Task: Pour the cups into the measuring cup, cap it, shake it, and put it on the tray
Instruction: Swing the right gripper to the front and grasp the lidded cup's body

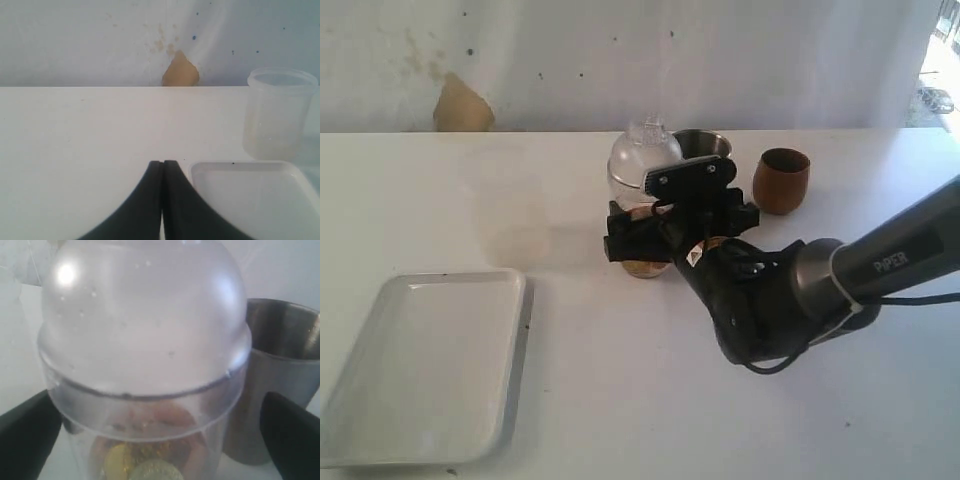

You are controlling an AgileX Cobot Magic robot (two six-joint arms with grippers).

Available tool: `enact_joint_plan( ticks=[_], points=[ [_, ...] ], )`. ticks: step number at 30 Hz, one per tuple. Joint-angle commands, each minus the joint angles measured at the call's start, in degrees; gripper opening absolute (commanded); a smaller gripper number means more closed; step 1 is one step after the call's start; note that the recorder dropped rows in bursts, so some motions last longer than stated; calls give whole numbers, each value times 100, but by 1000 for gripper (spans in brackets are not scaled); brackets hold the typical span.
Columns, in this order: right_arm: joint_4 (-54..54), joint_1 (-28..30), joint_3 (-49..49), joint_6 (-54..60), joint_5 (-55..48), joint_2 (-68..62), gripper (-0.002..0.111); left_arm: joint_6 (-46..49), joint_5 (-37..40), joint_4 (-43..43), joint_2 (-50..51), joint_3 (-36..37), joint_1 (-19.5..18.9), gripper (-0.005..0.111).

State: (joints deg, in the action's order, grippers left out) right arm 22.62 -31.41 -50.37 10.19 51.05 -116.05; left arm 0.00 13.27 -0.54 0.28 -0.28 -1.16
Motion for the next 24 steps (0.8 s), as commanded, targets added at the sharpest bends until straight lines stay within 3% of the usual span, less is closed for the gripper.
enact_joint_plan(
  ticks=[1,24],
  points=[
    [1,3,-284,15,22,-257,105,0,10,-8,-28,28,23,0],
    [-12,3,-637,15,184,-639,105,0,10,-8,-28,28,23,0]
  ],
)
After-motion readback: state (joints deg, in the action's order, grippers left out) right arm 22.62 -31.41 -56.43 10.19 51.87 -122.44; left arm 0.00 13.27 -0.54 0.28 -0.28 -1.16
